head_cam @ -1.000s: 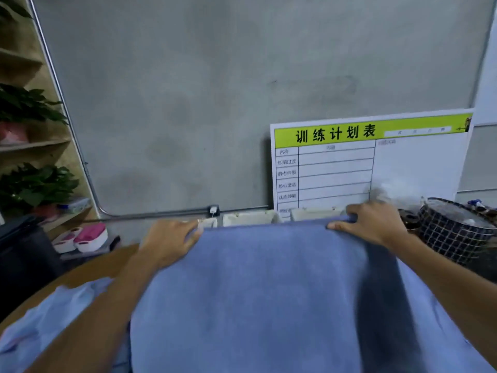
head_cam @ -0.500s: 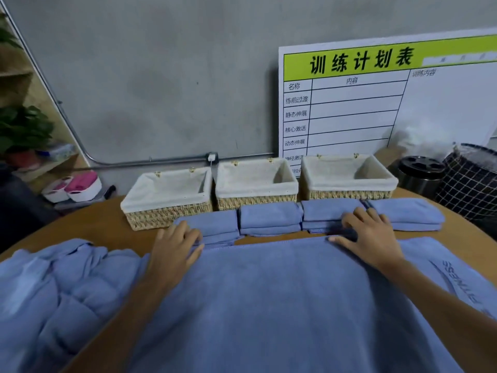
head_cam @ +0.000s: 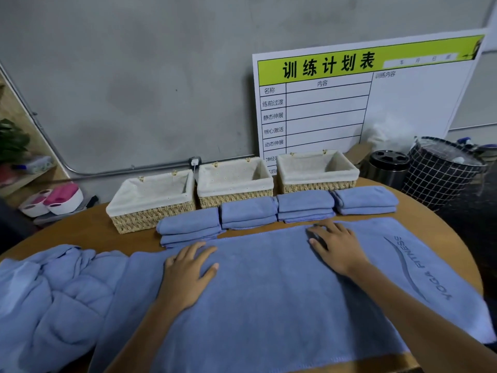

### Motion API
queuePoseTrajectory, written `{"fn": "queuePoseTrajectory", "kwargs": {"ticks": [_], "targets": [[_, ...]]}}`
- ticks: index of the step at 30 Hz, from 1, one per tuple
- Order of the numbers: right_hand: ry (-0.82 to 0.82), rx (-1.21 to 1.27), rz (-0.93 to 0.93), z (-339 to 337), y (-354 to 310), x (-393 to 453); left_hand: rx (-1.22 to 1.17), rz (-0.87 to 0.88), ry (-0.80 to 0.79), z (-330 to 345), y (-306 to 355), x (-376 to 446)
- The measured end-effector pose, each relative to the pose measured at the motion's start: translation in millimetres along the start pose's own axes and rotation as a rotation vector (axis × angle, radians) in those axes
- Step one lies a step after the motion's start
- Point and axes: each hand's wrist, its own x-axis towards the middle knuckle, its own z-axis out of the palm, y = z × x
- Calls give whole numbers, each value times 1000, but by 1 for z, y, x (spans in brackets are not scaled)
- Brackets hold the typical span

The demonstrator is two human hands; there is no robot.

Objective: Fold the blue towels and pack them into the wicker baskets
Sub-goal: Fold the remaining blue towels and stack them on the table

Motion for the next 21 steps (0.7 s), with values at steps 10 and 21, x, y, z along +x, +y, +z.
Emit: {"fn": "queuePoseTrajectory", "kwargs": {"ticks": [10, 21], "targets": [[-239, -1, 8, -12, 35, -6, 42, -24, -15, -2, 0, 0], [-293, 56, -12, -17, 40, -1, -78, -69, -47, -4, 3, -1]]}}
